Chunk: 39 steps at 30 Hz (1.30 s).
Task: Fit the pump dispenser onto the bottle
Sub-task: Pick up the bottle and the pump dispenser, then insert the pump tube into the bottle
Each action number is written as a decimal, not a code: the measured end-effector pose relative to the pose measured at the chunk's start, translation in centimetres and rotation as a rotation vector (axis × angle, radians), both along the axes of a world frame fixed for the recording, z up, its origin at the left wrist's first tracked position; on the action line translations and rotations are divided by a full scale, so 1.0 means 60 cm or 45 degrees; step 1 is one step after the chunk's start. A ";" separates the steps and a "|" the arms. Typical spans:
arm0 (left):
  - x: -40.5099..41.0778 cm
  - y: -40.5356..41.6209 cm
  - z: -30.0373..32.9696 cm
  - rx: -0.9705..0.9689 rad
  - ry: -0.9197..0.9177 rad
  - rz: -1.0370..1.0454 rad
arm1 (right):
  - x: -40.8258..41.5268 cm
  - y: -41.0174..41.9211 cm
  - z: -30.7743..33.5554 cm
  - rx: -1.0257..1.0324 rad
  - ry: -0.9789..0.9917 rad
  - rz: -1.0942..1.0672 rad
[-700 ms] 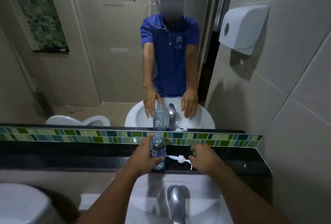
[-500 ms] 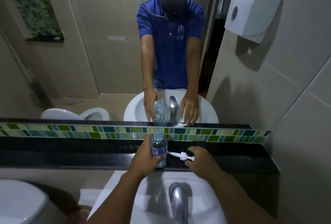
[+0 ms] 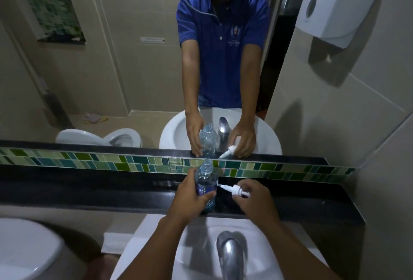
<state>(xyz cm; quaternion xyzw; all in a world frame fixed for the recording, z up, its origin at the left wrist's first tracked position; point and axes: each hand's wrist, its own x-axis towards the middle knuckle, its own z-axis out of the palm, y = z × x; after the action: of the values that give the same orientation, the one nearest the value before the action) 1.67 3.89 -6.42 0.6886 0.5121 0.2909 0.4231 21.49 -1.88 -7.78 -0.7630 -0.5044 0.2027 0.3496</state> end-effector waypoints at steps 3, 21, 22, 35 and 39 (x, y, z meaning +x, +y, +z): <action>-0.007 -0.015 0.005 0.003 0.027 0.009 | 0.007 -0.017 0.047 0.159 0.161 -0.108; -0.087 -0.142 0.070 0.067 0.447 -0.016 | -0.017 -0.155 0.263 0.800 0.886 -0.199; -0.089 -0.148 0.072 0.066 0.442 -0.025 | -0.022 -0.160 0.266 0.808 0.892 -0.189; -0.111 -0.184 0.075 0.051 0.427 -0.048 | -0.045 -0.198 0.276 0.807 0.810 -0.177; -0.109 -0.188 0.078 0.053 0.419 -0.061 | -0.049 -0.202 0.273 0.792 0.814 -0.134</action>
<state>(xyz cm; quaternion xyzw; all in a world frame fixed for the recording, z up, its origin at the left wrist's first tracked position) -4.86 -7.40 -1.74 0.7477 0.5516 0.1745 0.3260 18.56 -13.97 8.61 -0.5453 -0.3687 0.2490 0.7104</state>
